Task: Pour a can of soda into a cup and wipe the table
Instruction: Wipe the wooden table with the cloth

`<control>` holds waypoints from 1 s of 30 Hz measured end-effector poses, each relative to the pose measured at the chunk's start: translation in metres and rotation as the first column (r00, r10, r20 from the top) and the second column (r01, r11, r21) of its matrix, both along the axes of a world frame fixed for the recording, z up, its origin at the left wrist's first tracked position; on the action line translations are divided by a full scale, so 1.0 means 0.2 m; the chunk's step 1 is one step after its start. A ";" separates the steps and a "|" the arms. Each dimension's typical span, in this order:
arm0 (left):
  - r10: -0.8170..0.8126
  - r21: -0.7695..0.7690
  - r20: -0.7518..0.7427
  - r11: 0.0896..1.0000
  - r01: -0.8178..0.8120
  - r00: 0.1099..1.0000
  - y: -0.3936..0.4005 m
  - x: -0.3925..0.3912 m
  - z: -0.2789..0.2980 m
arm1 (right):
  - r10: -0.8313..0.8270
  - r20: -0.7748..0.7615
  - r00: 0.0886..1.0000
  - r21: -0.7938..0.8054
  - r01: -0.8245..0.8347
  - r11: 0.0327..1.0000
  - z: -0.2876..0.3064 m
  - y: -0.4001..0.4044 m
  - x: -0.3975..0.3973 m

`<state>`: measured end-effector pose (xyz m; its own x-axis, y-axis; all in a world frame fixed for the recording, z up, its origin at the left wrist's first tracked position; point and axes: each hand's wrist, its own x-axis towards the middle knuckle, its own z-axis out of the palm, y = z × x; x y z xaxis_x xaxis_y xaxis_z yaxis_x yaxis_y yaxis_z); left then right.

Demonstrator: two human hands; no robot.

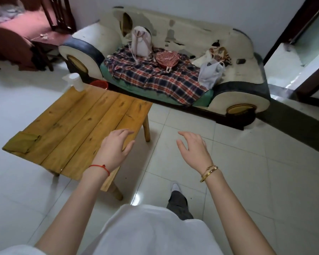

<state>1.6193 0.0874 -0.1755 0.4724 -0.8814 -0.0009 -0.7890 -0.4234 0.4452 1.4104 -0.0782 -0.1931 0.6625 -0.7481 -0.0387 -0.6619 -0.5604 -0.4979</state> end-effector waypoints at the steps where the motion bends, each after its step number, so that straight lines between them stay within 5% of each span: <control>1: 0.028 0.002 0.013 1.000 -0.028 1.000 -0.07 0.02 0.00 | 0.026 0.002 1.000 -0.010 -0.026 1.000 0.00 -0.10 0.04; 14: 0.422 -0.046 0.068 0.907 -0.420 0.904 -0.89 0.05 0.18 | 0.422 0.021 0.906 -0.111 -0.417 0.902 0.19 -1.29 0.53; 30: 0.727 0.070 0.076 0.679 -0.730 0.683 -0.85 0.21 0.08 | 0.718 -0.013 0.696 -0.043 -0.718 0.695 0.04 -1.41 1.14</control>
<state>1.6615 -0.0834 -0.1597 0.9664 -0.2555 -0.0268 -0.2299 -0.9068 0.3533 1.6376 -0.3606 -0.1847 0.9989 -0.0453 -0.0149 -0.0471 -0.8843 -0.4645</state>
